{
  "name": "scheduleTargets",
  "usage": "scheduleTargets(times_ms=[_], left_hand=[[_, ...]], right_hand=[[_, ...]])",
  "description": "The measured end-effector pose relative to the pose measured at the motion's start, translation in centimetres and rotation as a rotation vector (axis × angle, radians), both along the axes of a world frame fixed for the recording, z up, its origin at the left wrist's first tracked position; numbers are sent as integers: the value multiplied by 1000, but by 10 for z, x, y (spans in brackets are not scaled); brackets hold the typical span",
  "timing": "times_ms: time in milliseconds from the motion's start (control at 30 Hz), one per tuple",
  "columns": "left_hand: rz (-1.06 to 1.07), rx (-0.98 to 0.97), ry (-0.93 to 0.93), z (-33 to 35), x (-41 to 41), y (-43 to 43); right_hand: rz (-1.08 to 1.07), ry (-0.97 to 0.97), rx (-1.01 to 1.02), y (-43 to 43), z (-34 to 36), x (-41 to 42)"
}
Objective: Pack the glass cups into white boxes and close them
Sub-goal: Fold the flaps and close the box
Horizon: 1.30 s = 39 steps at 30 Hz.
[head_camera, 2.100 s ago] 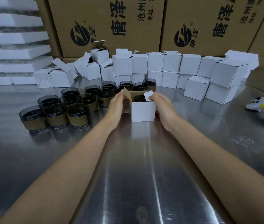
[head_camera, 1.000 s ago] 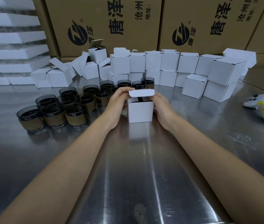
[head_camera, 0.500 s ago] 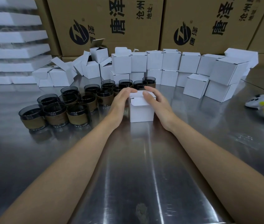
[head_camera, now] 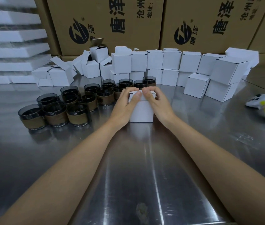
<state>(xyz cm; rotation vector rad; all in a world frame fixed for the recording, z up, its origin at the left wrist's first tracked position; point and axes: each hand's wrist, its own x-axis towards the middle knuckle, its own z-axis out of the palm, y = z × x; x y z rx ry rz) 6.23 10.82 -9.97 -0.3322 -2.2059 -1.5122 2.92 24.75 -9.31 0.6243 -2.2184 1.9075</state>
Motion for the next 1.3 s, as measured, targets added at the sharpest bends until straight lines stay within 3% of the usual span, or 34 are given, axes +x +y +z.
scheduleTargets(times_ms=[233, 467, 633, 733, 833, 967, 1100, 1167, 1300], left_hand=[[-116, 147, -133, 6, 4, 4], [-44, 355, -219, 17, 6, 18], [-18, 375, -213, 8, 4, 16], [-1, 395, -219, 5, 1, 17], [43, 374, -247, 4, -4, 17], [61, 347, -273, 2, -6, 14], [56, 287, -294, 0, -7, 14], [60, 287, -291, 1, -6, 14], [49, 289, -284, 2, -5, 18]], right_hand=[[159, -98, 8, 8, -3, 2], [165, -167, -59, -3, 10, 9], [286, -95, 121, 22, -3, -2], [198, -14, 170, 28, -3, -11], [-46, 89, 166, 38, -4, -20], [-240, 93, 229, 59, -8, -32], [-537, 545, 260, 56, -3, -27], [-443, 570, 299, 50, -4, -24], [-255, 391, 717, 39, -16, -33]])
